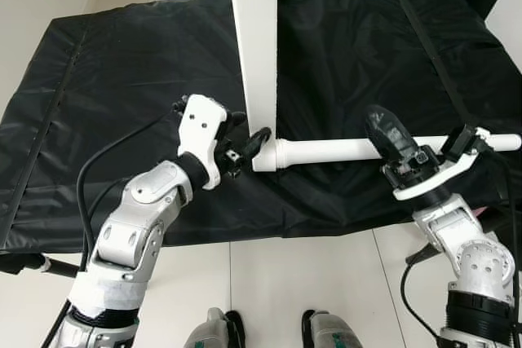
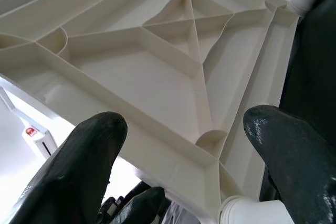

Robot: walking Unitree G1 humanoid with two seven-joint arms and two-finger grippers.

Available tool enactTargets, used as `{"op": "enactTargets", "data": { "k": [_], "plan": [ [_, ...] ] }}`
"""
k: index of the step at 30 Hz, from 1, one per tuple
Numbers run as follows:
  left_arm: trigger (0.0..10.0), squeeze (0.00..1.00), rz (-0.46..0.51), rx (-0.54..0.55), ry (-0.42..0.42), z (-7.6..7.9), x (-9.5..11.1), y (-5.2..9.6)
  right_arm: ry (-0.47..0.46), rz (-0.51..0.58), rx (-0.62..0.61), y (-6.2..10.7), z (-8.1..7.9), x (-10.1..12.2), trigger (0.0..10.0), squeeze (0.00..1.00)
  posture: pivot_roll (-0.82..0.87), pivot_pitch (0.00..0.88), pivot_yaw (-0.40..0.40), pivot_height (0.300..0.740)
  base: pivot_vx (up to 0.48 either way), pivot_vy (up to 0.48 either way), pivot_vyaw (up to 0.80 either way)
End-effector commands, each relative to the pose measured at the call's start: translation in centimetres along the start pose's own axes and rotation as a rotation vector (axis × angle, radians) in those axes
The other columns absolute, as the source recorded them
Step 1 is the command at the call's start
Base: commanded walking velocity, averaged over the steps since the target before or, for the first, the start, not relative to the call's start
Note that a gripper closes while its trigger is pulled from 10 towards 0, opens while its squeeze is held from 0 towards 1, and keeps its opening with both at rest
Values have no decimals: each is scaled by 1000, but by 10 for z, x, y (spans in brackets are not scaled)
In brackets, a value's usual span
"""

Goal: Building children table

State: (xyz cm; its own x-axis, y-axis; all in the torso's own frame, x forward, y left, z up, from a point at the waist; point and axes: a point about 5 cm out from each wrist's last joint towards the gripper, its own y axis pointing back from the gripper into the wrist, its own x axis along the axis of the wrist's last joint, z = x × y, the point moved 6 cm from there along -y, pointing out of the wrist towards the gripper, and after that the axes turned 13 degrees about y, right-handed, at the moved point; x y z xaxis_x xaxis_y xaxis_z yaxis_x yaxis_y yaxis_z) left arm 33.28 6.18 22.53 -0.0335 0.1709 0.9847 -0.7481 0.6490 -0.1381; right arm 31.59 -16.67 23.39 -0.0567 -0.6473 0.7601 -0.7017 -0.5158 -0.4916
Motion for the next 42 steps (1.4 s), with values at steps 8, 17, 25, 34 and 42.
{"op": "enactTargets", "data": {
  "k": [8,17,25,34,42],
  "plan": [
    [10000,0,19,135,-46,-26,7,18,20,-49,6,-10,0,-11,10000,0,-134,161,73,740,0,0,0],
    [10000,0,7,77,-61,-14,5,39,46,-48,-10,-12,3,-11,10000,0,-104,161,69,740,0,0,0],
    [10000,0,34,212,-79,-35,8,50,148,-10,-149,-19,18,-8,10000,0,-89,155,63,740,0,0,0],
    [10000,0,101,316,-57,-43,13,53,323,-25,-273,-28,21,-6,10000,0,-83,140,54,740,0,0,0],
    [10000,0,141,318,36,-34,8,49,550,-39,-383,-33,13,-4,10000,0,-92,134,51,740,0,0,0]
  ]
}}
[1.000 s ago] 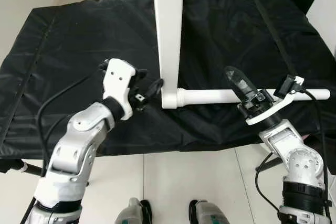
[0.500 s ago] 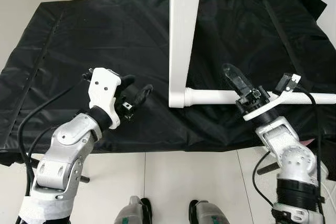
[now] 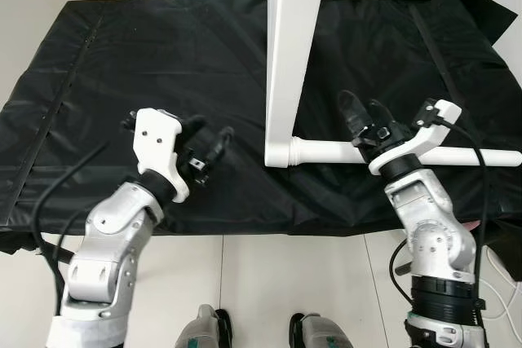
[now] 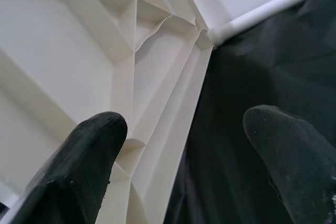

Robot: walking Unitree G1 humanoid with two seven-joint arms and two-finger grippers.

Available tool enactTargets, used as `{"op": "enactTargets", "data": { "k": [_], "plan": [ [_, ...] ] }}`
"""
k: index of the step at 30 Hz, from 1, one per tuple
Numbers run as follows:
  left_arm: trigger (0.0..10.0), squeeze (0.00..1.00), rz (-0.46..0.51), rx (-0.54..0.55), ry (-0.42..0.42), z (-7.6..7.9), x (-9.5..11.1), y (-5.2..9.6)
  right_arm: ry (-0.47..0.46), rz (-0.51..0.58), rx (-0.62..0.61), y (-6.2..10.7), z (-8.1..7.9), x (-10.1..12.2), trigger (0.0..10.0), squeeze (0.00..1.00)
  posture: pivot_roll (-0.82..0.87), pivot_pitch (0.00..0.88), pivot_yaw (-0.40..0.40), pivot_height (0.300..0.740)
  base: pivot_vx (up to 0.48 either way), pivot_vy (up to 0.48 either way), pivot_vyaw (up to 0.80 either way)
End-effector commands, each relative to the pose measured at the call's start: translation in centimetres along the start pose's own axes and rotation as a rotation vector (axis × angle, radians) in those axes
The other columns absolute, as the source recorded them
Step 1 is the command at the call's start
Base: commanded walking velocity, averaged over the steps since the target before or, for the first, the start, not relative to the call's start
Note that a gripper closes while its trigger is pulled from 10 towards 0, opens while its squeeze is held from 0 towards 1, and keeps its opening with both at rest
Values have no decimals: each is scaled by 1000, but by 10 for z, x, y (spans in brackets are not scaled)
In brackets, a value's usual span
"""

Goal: Building children table

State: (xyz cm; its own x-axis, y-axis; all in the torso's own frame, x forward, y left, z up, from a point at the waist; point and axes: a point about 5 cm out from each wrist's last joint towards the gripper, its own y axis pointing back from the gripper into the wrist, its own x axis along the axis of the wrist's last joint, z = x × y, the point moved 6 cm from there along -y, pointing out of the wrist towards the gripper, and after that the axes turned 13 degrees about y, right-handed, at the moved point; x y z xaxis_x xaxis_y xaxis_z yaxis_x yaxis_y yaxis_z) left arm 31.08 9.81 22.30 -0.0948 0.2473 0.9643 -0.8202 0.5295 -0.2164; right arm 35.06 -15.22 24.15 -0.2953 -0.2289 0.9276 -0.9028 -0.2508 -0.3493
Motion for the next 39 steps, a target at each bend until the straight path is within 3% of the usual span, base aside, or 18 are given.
{"op": "enactTargets", "data": {
  "k": [1,3,4,5,6,12,16,19,27,28,29,30,31,32,36,37,38,39],
  "plan": [
    [10000,0,49,191,6,-23,4,6,57,9,-34,2,2,4,10000,0,-95,136,47,740,0,0,0],
    [10000,0,54,192,2,-23,4,6,170,28,-69,0,3,12,10000,0,-92,137,37,740,0,0,0],
    [10000,0,54,192,2,-23,4,6,170,28,-69,0,3,12,10000,0,-92,137,37,740,0,0,0],
    [10000,0,65,209,6,-24,4,5,287,22,-95,-2,3,14,10000,0,-85,145,29,740,0,0,0],
    [10000,0,71,218,-1,-25,4,5,336,19,-116,-3,4,14,10000,0,-85,145,29,740,0,0,0],
    [10000,0,108,238,27,-25,4,7,472,13,-103,-3,-3,8,10000,0,-87,139,26,740,0,0,0],
    [10000,0,156,275,42,-27,4,7,470,13,-132,0,-3,3,10000,0,-86,133,25,740,0,0,0],
    [10000,0,201,316,88,-29,1,3,531,35,-189,1,-2,1,10000,0,-93,115,20,740,0,0,0],
    [10000,0,201,314,89,-30,-7,-3,558,12,-203,1,1,-11,10000,0,-97,112,20,740,0,0,0],
    [10000,0,222,296,107,-27,-5,-5,564,19,-192,1,0,-12,10000,859,-101,113,23,740,0,0,0],
    [10000,0,237,281,119,-25,-3,-6,567,25,-182,1,-1,-12,10000,859,-101,115,22,740,0,0,0],
    [10000,365,247,272,127,-24,-2,-7,570,29,-176,1,-1,-12,10000,1000,-101,115,22,740,0,0,0],
    [10000,365,247,272,127,-24,-2,-7,570,29,-176,1,-1,-12,10000,1000,-101,115,22,740,0,0,0],
    [10000,1000,248,285,128,-25,-2,-8,571,29,-184,0,0,-12,10000,1000,-101,114,23,740,0,0,0],
    [10000,1000,246,307,112,-28,-3,-8,577,28,-197,0,1,-12,10000,1000,-102,113,23,740,0,0,0],
    [10000,0,247,337,85,-31,-3,-7,584,25,-209,-1,2,-13,10000,0,-101,111,25,740,0,0,0],
    [10000,0,250,366,70,-34,-3,-4,574,25,-211,0,1,-15,10000,1000,-98,104,26,740,0,0,0],
    [10000,0,262,372,71,-36,-1,-2,572,25,-212,1,0,-17,10000,1000,-98,98,26,740,0,0,0]
  ]
}}
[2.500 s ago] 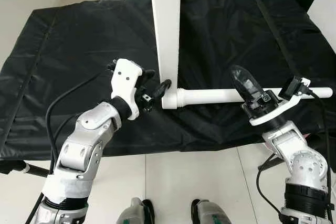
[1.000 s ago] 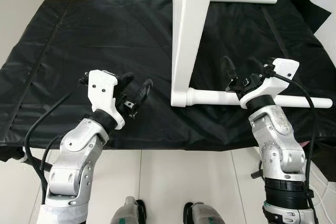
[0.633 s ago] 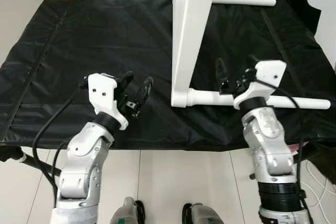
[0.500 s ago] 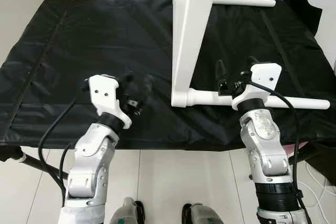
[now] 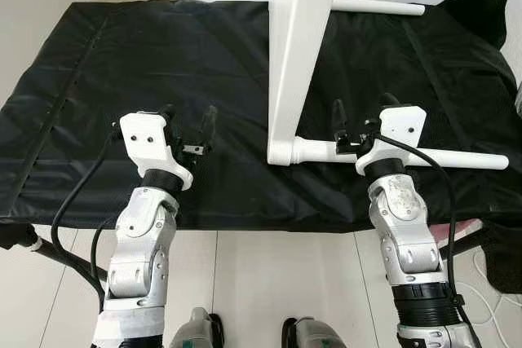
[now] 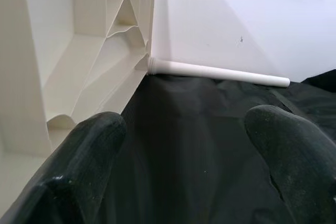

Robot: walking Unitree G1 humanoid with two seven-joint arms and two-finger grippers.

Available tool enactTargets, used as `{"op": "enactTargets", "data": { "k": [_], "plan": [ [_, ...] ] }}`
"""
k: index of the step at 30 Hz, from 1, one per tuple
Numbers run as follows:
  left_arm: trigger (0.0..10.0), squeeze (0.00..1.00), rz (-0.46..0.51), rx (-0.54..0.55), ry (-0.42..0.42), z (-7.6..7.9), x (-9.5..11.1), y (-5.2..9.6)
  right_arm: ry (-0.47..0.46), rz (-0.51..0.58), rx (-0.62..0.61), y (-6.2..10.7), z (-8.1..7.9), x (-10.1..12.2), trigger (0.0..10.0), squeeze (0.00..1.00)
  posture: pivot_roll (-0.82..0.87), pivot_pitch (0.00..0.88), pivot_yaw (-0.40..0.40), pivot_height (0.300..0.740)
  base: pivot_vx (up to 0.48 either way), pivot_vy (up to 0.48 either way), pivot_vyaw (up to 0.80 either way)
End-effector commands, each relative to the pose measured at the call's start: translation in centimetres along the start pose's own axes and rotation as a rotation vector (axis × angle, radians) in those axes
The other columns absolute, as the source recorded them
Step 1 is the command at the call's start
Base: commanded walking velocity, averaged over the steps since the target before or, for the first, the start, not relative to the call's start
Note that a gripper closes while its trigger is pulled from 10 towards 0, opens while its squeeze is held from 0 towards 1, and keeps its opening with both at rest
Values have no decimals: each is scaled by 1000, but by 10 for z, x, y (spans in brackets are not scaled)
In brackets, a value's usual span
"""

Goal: Building children table

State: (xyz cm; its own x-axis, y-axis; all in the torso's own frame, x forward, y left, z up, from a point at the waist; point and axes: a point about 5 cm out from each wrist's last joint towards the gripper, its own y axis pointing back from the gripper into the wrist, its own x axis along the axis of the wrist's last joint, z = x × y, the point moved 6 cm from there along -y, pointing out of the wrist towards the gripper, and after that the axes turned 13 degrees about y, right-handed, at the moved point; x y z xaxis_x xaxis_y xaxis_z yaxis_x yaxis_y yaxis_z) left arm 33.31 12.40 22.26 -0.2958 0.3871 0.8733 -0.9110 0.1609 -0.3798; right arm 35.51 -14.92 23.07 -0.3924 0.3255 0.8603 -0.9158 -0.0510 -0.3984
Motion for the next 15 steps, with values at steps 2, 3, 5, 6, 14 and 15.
{"op": "enactTargets", "data": {
  "k": [2,3,5,6,14,15],
  "plan": [
    [10000,584,9,97,10,-14,-4,6,6,-25,-14,5,-4,-9,10000,1000,-97,88,28,740,0,0,0],
    [10000,584,9,97,10,-14,-4,6,6,-25,-14,5,-4,-9,10000,1000,-97,88,28,740,0,0,0],
    [10000,584,7,118,9,-18,-6,7,10,-36,-21,5,-4,-12,10000,1000,-98,86,31,740,0,0,0],
    [10000,4,7,128,-26,-20,-6,7,14,-41,-25,5,-5,-14,10000,0,-98,80,32,740,0,0,0],
    [10000,0,-45,50,-70,-7,-18,13,26,-57,-31,6,-8,-22,10000,0,-89,83,37,740,0,0,0],
    [10000,0,-45,50,-70,-7,-18,13,26,-57,-31,6,-8,-22,10000,0,-89,83,37,740,0,0,0]
  ]
}}
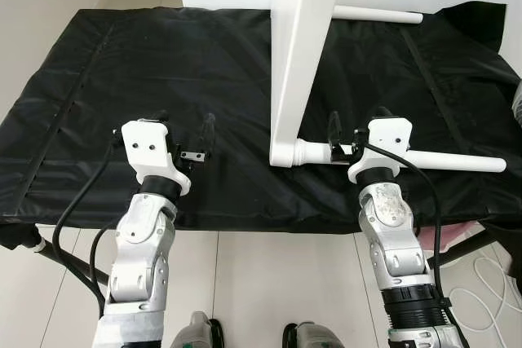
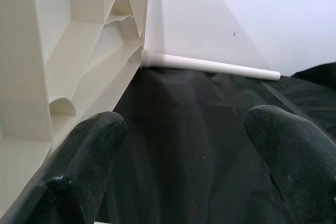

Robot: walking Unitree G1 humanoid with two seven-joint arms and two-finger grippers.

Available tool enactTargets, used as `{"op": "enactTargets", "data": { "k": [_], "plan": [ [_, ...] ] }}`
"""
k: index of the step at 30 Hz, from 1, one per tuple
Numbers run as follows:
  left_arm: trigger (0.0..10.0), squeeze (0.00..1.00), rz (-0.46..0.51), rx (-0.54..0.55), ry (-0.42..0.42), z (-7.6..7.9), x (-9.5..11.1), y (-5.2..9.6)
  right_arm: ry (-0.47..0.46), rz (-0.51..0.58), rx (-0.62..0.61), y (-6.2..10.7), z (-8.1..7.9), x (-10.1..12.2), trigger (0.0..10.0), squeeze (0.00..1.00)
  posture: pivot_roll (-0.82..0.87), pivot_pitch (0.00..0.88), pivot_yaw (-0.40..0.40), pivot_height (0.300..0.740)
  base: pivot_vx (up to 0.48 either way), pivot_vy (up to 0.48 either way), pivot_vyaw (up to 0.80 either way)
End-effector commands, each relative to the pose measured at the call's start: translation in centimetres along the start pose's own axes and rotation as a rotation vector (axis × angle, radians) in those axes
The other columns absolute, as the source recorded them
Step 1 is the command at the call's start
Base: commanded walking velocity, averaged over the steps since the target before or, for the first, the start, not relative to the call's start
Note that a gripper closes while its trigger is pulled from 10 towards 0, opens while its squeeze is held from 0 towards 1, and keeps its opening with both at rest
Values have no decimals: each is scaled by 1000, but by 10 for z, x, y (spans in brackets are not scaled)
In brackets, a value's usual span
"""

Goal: Building children table

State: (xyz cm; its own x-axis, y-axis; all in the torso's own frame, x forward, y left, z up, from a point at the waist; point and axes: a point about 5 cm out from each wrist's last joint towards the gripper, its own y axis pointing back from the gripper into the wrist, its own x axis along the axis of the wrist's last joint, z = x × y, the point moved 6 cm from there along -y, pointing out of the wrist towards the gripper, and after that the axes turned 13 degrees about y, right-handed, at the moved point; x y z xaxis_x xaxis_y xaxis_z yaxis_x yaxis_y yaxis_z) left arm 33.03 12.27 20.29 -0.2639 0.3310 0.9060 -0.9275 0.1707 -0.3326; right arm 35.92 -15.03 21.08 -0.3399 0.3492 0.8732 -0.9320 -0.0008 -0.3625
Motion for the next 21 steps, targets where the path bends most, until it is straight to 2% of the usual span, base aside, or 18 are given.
{"op": "enactTargets", "data": {
  "k": [1,6,15,21],
  "plan": [
    [10000,0,-3,28,-27,1,-4,5,7,-6,2,3,-3,-4,10000,0,-92,81,37,740,0,0,0],
    [10000,0,-13,13,-35,8,-11,5,0,-6,4,6,-7,-5,10000,0,-98,72,34,740,0,0,0],
    [10000,0,-7,18,-36,9,-14,3,-7,-1,32,9,-20,-5,10000,0,-90,69,26,740,0,0,0],
    [10000,0,-6,2,-69,10,-12,3,-5,3,32,8,-20,-4,10000,0,-86,68,25,740,0,0,0]
  ]
}}
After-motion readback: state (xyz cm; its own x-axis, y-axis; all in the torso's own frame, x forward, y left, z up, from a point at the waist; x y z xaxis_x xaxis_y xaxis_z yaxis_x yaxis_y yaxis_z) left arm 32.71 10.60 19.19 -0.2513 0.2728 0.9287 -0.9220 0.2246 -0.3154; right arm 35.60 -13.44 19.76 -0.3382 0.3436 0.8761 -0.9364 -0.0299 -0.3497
